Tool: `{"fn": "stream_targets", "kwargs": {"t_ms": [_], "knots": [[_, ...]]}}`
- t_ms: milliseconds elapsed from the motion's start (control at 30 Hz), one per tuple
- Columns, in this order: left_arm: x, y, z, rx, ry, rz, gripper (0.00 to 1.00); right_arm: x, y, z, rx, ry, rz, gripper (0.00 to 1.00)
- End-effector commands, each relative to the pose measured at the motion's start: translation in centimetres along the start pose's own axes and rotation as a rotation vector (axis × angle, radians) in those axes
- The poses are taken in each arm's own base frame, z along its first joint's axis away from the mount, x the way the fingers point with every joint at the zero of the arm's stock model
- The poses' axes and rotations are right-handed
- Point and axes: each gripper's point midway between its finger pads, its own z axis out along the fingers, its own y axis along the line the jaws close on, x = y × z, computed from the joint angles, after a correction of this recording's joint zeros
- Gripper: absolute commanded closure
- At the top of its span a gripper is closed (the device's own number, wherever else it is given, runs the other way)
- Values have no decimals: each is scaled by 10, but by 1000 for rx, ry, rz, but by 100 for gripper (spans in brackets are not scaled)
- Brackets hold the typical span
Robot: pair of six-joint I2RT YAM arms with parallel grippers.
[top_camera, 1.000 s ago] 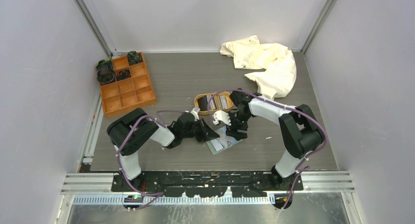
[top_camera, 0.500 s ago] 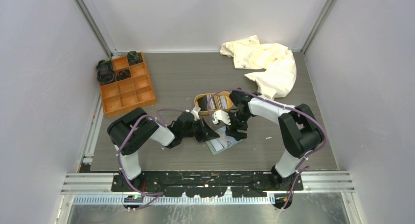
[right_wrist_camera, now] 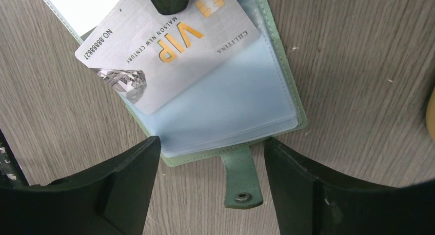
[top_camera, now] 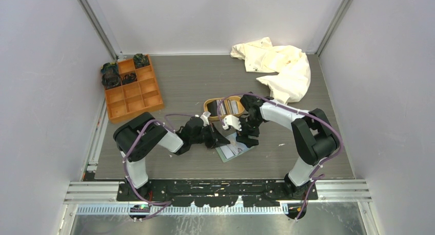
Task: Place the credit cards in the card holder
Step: Insert the credit card into the card holder.
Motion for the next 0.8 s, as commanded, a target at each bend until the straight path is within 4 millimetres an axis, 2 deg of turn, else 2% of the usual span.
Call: {"fn": "stream_targets", "kwargs": {"t_ms": [0, 200, 467, 767], "knots": [[-7, 33, 4, -100, -44, 1, 98, -6, 6, 0, -36, -14, 17, 21], [-10, 28, 8, -55, -58, -2, 98, -7, 6, -1, -33, -15, 19, 21], [-6, 36, 8, -68, -46, -15, 97, -9, 6, -2, -38, -22, 25, 20], [2, 46, 0, -124, -24, -27, 88, -18, 8, -12, -36, -65, 29, 20]]}}
